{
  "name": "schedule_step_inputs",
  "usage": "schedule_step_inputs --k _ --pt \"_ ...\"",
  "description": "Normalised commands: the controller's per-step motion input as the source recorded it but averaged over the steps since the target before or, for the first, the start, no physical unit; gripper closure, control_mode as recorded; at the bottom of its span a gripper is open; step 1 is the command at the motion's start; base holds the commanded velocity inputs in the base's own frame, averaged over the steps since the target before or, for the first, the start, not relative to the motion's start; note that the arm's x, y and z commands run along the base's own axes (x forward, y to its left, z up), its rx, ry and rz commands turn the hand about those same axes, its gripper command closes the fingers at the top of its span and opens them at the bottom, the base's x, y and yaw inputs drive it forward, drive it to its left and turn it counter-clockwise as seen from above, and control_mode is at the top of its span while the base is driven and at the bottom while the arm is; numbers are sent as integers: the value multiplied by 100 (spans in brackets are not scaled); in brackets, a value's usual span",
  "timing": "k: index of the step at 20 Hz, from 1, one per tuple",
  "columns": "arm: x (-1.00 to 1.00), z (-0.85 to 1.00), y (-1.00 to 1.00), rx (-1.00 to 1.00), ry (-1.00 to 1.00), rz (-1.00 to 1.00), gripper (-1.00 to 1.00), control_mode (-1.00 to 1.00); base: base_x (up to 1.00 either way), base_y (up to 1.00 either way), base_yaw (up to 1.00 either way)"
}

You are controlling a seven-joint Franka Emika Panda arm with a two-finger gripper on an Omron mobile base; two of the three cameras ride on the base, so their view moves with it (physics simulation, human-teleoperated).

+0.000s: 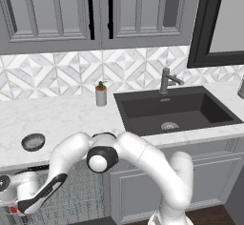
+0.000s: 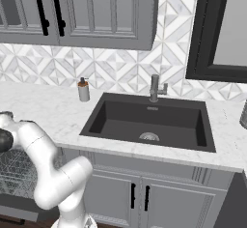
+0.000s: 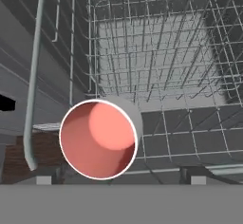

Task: Pick up the cup and bowl from the counter, place them in the dishwasher, and close the dishwasher door.

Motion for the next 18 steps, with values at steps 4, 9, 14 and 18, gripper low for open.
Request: schedule_step_inputs --k 4,9,14,18 --pt "-26 100 -22 10 -4 0 -100 -100 0 0 0" --pt "-3 93 -59 12 0 0 -100 -100 0 0 0" --pt "25 99 -73 13 14 0 -100 -100 0 0 0" --pt "43 100 -51 9 33 0 -100 -100 0 0 0"
